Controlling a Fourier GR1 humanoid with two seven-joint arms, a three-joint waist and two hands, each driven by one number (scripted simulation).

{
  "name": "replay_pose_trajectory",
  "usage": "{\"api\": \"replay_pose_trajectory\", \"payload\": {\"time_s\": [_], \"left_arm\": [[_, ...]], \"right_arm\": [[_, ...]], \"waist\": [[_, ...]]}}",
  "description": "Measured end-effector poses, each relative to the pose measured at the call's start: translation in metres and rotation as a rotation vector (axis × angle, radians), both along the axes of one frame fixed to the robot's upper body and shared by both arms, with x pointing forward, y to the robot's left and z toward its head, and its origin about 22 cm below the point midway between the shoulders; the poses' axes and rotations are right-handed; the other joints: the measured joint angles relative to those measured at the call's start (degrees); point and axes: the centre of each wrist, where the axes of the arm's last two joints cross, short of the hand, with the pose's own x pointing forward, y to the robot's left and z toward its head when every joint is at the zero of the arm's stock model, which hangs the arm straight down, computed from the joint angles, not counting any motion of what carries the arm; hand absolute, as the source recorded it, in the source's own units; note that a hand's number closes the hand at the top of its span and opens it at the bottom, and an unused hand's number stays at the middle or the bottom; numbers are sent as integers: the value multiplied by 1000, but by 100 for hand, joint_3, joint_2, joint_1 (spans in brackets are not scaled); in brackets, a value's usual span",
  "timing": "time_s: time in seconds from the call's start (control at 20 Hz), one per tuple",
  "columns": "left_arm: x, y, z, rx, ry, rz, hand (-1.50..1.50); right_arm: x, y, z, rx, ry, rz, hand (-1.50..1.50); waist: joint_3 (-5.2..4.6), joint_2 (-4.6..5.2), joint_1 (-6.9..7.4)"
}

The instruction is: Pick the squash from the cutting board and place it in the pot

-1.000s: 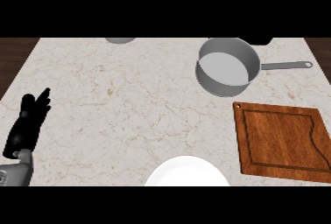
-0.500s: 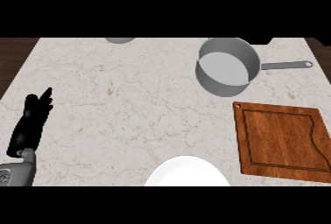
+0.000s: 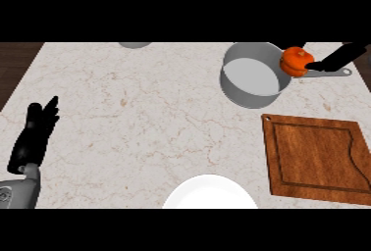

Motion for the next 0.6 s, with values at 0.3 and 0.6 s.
{"api": "replay_pose_trajectory", "payload": {"time_s": [0.3, 0.6], "left_arm": [[-2, 1, -1, 4, 2, -3, 0], [-1, -5, 1, 1, -8, -5, 0]], "right_arm": [[4, 1, -18, 272, 10, -21, -150], [-2, -26, -13, 526, -67, -138, -150]], "waist": [[4, 5, 12], [6, 26, 35]]}}
